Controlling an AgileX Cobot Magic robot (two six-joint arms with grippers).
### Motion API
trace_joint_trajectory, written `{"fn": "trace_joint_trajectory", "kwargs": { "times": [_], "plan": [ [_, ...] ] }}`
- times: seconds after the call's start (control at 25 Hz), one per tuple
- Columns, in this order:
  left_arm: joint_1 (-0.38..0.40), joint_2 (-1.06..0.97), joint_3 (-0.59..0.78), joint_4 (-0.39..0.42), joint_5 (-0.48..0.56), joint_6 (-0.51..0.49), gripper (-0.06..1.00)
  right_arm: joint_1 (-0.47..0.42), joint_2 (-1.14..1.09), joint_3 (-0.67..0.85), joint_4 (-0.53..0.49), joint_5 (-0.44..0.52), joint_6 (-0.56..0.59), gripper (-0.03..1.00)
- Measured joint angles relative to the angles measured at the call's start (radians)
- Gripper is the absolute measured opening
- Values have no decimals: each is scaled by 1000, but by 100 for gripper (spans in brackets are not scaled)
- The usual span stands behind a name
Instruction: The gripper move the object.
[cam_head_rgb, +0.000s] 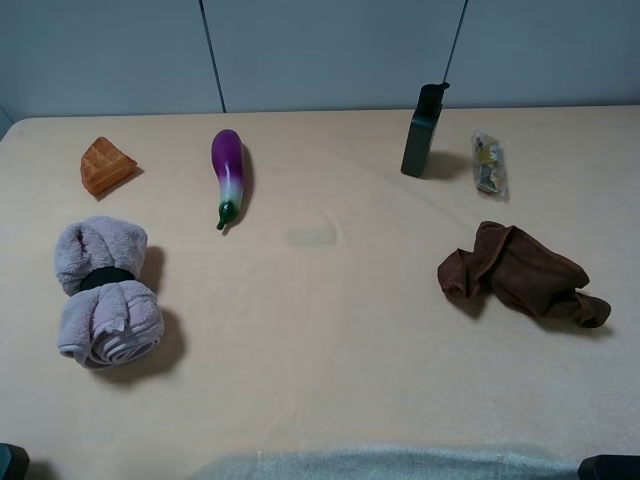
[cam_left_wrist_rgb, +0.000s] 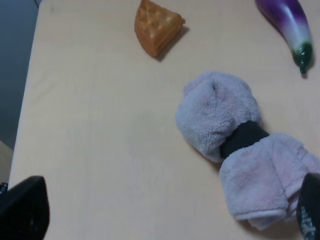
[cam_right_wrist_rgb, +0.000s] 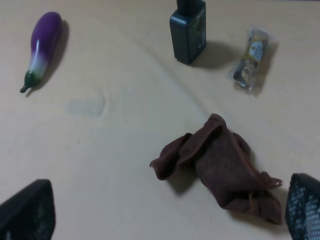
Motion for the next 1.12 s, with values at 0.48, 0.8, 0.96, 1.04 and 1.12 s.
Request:
{"fn": "trace_joint_trajectory", "kwargs": {
  "times": [0.48,0.8,0.96,1.04,1.12],
  "plan": [
    [0,0,0,0,0,0,99,-3,-300,238,-134,-80,1,69],
    [0,0,0,0,0,0,99,-3,-371,340,-185,-239,1,69],
    [0,0,0,0,0,0,99,-3,-371,350,-224,-238,1,69],
    [0,0,0,0,0,0,99,-4,-371,357,-241,-228,1,69],
    [0,0,0,0,0,0,99,-14,-371,370,-243,-209,1,69]
  ]
}}
